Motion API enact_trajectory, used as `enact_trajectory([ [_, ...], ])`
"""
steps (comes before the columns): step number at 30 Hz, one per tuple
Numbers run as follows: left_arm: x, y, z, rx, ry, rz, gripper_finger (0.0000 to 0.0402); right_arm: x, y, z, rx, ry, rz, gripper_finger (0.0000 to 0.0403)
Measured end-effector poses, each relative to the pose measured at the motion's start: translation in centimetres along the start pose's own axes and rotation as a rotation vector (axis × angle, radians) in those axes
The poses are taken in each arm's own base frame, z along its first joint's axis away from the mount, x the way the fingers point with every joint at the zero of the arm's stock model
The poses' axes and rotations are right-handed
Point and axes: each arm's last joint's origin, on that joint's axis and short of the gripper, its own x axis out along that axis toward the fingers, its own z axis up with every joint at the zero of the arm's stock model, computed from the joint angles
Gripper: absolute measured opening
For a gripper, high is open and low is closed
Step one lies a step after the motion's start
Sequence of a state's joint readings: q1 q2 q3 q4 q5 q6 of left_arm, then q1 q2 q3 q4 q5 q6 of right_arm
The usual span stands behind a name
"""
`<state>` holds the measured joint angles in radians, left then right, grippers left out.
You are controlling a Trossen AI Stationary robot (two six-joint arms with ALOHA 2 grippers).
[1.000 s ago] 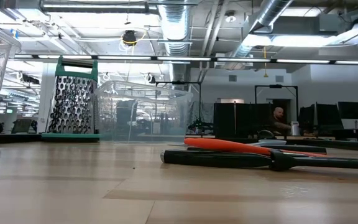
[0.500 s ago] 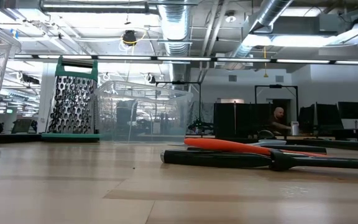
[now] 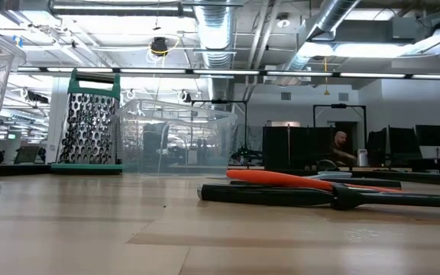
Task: Pick & Place Kitchen Items
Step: Put the black serving spoon into the bottom right transparent bin, then put the gray serving spoon into the bottom right transparent bin
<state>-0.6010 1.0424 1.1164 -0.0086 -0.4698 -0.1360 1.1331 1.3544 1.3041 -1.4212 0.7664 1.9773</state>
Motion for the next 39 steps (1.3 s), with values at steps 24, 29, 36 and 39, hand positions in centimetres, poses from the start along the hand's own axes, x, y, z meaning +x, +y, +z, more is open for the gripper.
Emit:
enact_trajectory([
  [24, 1.5, 1.3, -4.8, 0.081, 0.112, 0.186, 0.0210, -0.7, -1.0, 1.2, -0.086, 0.063, -0.087, 0.0270],
  [29, 4.9, 2.3, -7.7, 0.127, 0.169, 0.324, 0.0240, -1.4, -1.3, 3.1, -0.067, 0.036, -0.036, 0.0271],
  [36, 10.4, 5.1, -13.7, 0.143, 0.284, 0.467, 0.0250, -1.5, -1.9, 4.7, -0.032, 0.010, -0.025, 0.0271],
  [39, 12.0, 6.8, -16.2, 0.114, 0.340, 0.535, 0.0247, -1.3, -1.8, 4.9, -0.044, 0.005, -0.033, 0.0271],
])
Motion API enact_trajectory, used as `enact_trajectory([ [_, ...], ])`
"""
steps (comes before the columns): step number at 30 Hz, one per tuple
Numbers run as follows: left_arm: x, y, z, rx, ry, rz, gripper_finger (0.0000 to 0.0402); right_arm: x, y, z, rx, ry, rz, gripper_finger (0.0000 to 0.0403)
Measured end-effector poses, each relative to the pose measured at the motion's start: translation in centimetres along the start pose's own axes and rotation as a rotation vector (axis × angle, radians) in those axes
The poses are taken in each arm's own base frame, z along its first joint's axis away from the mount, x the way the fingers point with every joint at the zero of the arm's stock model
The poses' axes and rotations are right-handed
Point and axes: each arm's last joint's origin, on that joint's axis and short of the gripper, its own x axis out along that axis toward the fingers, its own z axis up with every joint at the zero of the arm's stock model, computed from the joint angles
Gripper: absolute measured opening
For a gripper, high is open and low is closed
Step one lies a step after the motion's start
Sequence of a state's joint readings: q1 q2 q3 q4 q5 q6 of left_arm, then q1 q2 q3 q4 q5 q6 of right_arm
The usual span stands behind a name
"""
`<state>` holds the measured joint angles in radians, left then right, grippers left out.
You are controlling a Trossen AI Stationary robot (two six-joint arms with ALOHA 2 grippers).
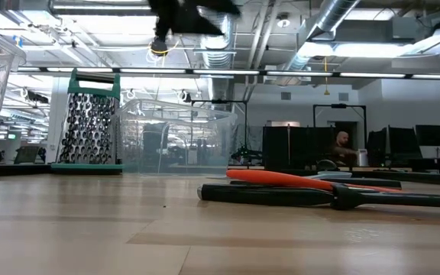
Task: Pick & Place Kitchen Items
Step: Put the gray serving spoon into the bottom right transparent bin
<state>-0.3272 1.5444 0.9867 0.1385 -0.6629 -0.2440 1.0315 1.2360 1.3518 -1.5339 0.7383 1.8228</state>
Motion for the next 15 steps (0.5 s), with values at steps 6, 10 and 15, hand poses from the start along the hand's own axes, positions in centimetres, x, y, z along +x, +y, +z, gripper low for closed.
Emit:
enact_trajectory([
  [6, 4.8, -0.1, -0.7, -0.019, 0.053, 0.050, 0.0247, 0.3, 0.0, 0.3, -0.011, -0.011, -0.012, 0.0271],
  [10, 7.3, -0.1, -0.3, -0.030, 0.058, 0.076, 0.0246, 0.3, 0.1, 0.4, -0.007, -0.029, -0.012, 0.0271],
  [15, 10.0, -0.1, -0.6, -0.032, 0.080, 0.088, 0.0246, 0.3, 0.1, 0.4, -0.025, -0.041, -0.009, 0.0271],
])
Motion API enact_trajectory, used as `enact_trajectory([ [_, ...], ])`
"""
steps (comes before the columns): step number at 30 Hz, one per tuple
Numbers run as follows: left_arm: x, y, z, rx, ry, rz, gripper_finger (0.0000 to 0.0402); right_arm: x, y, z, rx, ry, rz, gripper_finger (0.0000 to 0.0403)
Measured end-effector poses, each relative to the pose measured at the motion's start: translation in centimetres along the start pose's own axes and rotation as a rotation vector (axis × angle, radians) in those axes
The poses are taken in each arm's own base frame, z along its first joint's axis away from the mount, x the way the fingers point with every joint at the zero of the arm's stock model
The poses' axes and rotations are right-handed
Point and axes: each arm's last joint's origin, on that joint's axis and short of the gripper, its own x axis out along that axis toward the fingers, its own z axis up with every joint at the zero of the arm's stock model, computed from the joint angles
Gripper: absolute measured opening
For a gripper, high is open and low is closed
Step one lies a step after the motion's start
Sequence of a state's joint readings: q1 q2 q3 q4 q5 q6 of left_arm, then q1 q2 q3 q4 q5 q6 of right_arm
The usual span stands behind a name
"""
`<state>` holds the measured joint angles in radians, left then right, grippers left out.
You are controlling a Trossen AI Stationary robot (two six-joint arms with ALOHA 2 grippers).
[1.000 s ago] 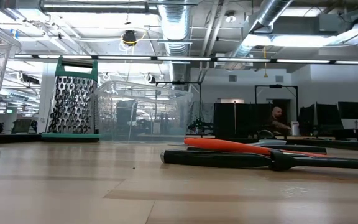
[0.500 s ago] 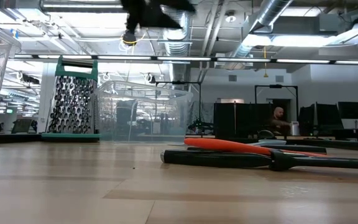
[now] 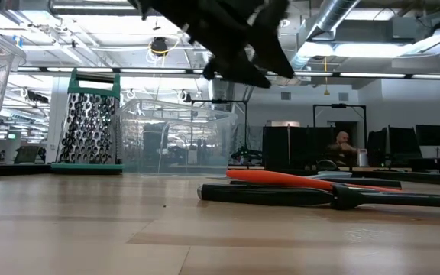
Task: Pick & Place Kitchen Items
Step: Put the gray serving spoon into the bottom right transparent bin
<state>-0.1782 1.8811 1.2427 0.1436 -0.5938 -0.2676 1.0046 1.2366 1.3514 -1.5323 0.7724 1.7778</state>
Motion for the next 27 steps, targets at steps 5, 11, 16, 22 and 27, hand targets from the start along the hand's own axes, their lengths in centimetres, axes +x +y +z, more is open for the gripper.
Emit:
enact_trajectory([
  [5, 2.5, -0.4, -0.8, 0.030, 0.027, 0.019, 0.0246, 0.0, 0.0, 0.1, -0.009, -0.042, 0.008, 0.0271],
  [11, 5.2, -1.1, -1.9, 0.042, 0.051, 0.022, 0.0246, 0.0, 0.0, 0.1, -0.010, -0.044, 0.008, 0.0271],
  [16, 7.0, -1.6, -2.4, 0.040, 0.069, -0.001, 0.0246, 0.0, 0.1, 0.2, -0.031, -0.067, 0.015, 0.0271],
  [22, 8.9, -1.6, -2.9, 0.033, 0.085, -0.019, 0.0246, 0.0, 0.1, 0.2, -0.033, -0.088, 0.019, 0.0271],
  [27, 10.5, -1.3, -4.4, 0.044, 0.123, -0.011, 0.0246, 0.0, 0.1, 0.2, -0.045, -0.091, 0.021, 0.0271],
])
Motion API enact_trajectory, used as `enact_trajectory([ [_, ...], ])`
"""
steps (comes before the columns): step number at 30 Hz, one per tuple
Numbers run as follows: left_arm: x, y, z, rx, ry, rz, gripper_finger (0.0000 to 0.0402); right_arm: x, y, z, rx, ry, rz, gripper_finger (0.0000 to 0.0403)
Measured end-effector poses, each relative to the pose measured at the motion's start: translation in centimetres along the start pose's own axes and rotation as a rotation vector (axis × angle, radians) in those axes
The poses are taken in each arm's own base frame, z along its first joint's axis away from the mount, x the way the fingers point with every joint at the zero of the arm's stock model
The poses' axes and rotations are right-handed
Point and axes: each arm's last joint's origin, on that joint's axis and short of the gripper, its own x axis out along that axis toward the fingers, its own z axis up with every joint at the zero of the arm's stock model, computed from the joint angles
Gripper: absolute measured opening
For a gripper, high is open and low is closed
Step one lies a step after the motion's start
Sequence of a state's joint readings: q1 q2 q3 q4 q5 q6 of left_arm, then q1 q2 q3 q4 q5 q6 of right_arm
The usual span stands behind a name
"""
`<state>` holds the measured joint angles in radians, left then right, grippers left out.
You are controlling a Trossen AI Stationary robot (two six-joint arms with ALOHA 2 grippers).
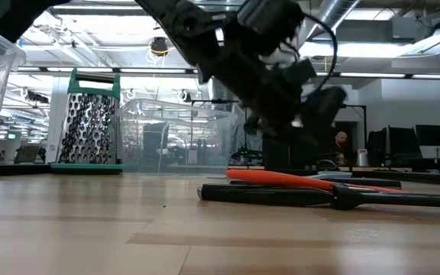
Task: Pick & Place Kitchen Items
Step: Put the gray serving spoon into the bottom right transparent bin
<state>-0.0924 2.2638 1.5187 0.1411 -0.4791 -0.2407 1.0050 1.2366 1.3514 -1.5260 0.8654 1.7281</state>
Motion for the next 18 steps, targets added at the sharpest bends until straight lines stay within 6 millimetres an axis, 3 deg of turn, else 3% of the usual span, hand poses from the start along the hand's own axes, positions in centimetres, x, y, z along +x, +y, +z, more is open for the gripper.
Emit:
enact_trajectory([
  [12, 2.6, -0.5, -3.6, 0.032, 0.069, 0.016, 0.0244, 0.0, 0.1, 0.0, -0.006, -0.007, 0.007, 0.0271],
  [15, 2.8, -0.5, -3.8, 0.029, 0.083, 0.008, 0.0223, 0.0, 0.1, 0.0, -0.005, -0.009, 0.007, 0.0271],
  [18, 3.0, -0.1, -3.9, -0.011, 0.113, 0.003, 0.0174, 0.0, 0.1, 0.0, -0.002, -0.022, 0.012, 0.0271],
])
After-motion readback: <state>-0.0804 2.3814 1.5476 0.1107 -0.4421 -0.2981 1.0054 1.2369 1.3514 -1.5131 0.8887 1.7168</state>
